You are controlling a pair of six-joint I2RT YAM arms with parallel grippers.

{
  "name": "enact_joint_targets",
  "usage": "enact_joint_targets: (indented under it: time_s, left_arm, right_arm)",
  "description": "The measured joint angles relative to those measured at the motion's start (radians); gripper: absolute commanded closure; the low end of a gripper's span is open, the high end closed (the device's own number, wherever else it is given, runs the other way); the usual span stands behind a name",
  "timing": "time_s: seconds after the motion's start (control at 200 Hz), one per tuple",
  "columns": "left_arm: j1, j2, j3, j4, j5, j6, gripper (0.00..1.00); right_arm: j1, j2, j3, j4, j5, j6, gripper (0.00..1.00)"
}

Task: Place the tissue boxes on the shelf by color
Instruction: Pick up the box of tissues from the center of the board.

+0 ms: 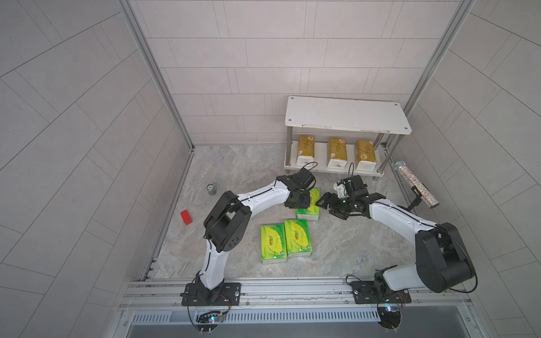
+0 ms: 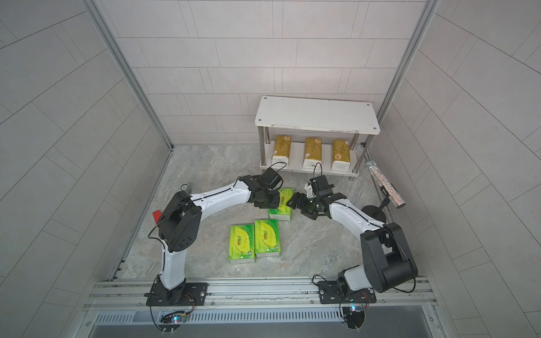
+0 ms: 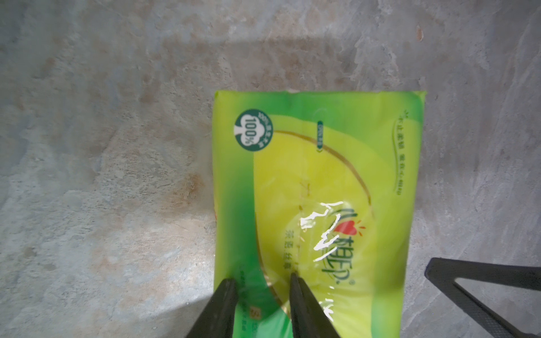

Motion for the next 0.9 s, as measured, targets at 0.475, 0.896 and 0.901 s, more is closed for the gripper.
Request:
enact_joint_targets:
  time_s: [0.475,0.896,0.901]
  left_arm:
    - [0.010,-0.006,-0.029,0.028,0.002,0.000,0.62]
    - [0.028,-0.015,-0.057,0.054,0.011,0.008,0.62]
    - [0.029,-0.015,-0.058,0.054,0.012,0.008,0.62]
  right_arm:
    - [0.039,0.063,-0.076,0.196,-0.015,0.092,0.11]
    - [0.069,0.116,-0.115,0.356,-0.026,0.156,0.09]
    - [0.069,0.117,-0.115,0.356,-0.026,0.156,0.09]
